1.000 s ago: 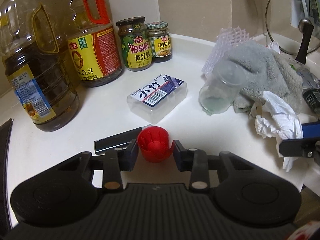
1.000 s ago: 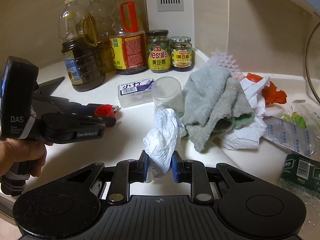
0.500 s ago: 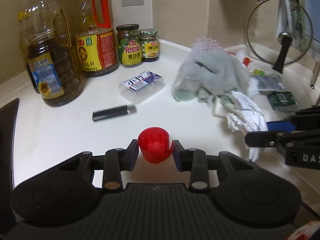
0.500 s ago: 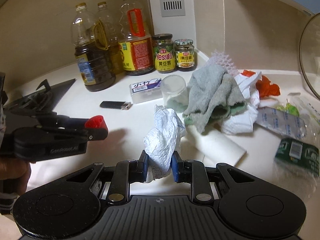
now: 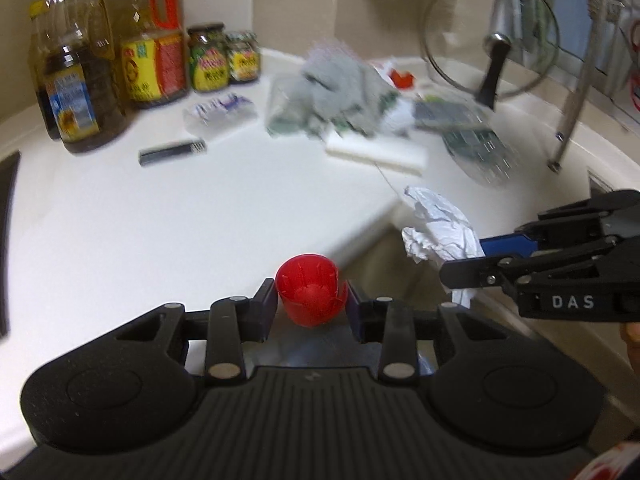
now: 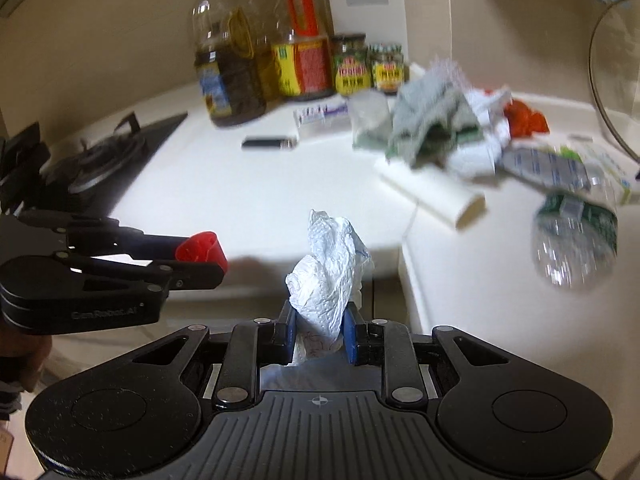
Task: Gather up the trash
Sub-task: 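Carry the red cup and white paper down over the wastebasket with both tools, then open the left tool to drop the red cup while the right tool releases the paper, then raise both tools back toward the counter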
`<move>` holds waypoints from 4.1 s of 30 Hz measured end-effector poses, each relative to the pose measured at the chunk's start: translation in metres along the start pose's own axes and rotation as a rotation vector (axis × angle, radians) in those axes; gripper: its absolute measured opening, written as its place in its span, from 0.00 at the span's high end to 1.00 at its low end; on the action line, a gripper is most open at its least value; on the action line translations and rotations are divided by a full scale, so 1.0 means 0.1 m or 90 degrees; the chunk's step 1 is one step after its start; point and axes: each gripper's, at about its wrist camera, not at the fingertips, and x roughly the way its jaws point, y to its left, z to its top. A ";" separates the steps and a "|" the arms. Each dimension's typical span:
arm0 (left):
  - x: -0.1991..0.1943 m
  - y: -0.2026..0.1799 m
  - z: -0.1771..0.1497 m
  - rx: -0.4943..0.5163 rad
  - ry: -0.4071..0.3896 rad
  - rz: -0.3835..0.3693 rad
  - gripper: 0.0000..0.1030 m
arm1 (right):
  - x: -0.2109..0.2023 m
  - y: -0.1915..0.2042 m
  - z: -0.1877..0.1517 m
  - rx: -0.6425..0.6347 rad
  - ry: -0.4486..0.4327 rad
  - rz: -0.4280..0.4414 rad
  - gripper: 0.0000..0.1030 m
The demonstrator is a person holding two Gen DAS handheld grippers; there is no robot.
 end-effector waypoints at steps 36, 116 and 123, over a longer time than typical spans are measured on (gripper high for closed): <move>1.55 0.11 -1.12 -0.071 0.216 -0.019 0.67 | 1.40 -0.09 -1.41 -0.047 0.231 -0.043 0.77; -0.24 0.28 -0.43 -0.105 0.010 0.041 0.27 | 0.32 0.30 -0.32 -0.043 -0.007 0.003 0.39; -0.39 0.46 0.04 -0.131 -0.088 0.107 0.14 | 0.22 0.18 0.12 -0.023 -0.082 -0.016 0.39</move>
